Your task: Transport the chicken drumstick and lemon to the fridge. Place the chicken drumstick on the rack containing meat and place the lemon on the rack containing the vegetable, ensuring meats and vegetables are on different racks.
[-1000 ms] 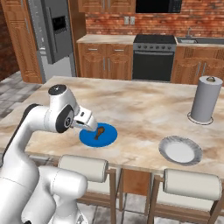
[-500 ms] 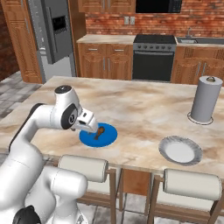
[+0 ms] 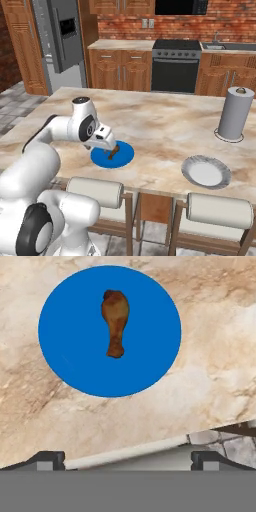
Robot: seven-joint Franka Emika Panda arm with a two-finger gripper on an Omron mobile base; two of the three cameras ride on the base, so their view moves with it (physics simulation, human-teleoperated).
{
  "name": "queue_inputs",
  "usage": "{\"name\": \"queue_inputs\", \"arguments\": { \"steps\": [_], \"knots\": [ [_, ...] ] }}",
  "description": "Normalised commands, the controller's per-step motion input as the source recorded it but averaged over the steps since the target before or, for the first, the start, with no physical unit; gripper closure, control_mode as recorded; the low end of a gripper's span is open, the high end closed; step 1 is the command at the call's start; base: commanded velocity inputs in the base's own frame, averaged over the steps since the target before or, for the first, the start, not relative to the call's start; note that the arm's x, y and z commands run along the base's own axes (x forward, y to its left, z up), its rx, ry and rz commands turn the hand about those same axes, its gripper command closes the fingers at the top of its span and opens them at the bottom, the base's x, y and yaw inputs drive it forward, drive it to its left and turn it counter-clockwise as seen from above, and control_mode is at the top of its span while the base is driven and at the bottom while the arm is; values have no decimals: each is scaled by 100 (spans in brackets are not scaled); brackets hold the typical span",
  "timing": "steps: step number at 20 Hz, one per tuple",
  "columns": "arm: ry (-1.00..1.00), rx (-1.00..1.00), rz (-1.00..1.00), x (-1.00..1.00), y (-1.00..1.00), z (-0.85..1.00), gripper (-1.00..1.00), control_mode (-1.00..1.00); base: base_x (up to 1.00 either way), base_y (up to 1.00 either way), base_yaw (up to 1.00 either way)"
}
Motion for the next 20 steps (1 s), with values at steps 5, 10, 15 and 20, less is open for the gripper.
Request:
{"name": "queue_inputs", "arguments": {
  "steps": [5,10,15,20],
  "knots": [
    [15,0,0,50,-7,-25,-100,-100,0,0,0],
    [10,0,0,35,-16,-35,-100,-100,0,0,0],
    [2,0,0,25,-8,-34,-100,-100,0,0,0],
    [0,0,0,28,-3,-38,-100,-100,0,0,0]
  ]
}}
